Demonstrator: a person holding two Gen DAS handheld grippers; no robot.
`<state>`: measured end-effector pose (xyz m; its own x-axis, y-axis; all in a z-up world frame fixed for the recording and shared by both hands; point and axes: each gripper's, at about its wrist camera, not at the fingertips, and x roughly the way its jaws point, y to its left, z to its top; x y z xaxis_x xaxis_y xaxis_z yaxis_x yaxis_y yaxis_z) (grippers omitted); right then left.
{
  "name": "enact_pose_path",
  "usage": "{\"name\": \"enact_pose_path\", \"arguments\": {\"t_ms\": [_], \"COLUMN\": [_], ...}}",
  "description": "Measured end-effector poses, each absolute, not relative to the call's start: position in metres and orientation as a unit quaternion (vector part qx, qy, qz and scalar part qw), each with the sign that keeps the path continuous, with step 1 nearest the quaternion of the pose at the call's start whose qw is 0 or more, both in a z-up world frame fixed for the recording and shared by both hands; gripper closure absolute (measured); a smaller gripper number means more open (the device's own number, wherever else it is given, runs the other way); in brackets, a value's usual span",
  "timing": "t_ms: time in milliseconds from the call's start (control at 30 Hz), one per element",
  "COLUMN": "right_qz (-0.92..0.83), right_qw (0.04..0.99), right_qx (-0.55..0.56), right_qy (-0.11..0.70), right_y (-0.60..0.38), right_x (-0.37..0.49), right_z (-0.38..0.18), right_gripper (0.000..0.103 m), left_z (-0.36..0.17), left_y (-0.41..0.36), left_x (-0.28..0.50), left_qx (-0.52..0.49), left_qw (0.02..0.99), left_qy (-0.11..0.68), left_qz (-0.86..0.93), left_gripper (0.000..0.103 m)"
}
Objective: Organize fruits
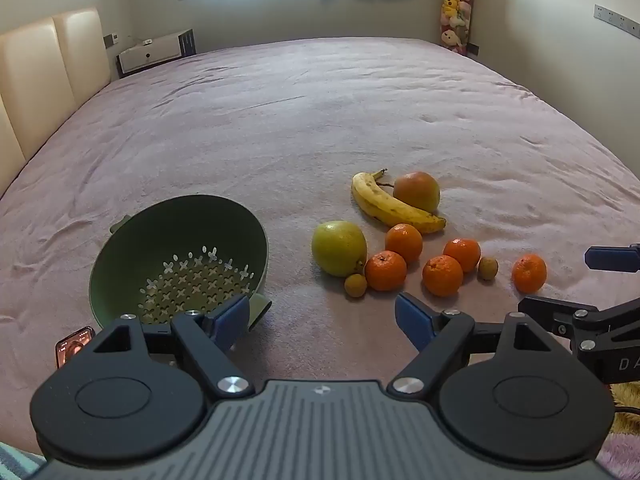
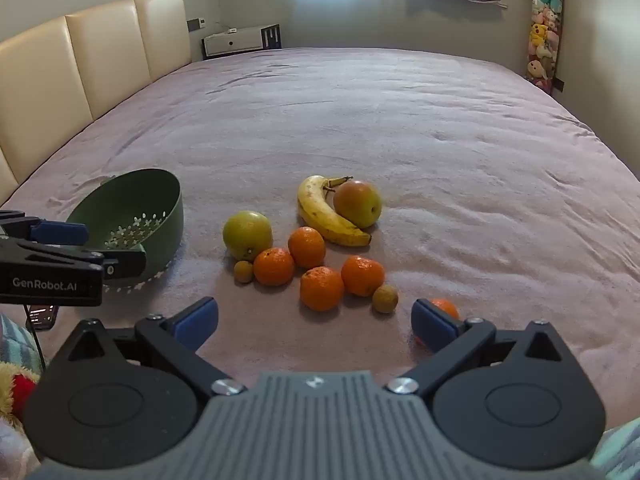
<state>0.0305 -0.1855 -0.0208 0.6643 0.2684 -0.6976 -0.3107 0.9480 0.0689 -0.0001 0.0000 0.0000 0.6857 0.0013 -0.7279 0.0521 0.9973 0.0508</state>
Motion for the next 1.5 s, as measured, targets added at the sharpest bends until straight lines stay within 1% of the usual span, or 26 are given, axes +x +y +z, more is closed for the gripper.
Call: {"name": "enact_pose_path", "arguments": {"t_ms": [1500], "right_qz": [0.137], "right_qw": [0.9], "right_qx": [-0.03], "right_qy": [0.413], "right_y": [-0.187], "right_x": [0.034], "right_z": [-0.029], "right_gripper": [0.004], "left_z": [-0.011], "left_y": [-0.004], "left_x": [0.004], "left_qx": [0.051], "left_qw": [0.903], "left_qy": [0.426], "left_qz": [-0.013], "left_gripper": [0.006]}}
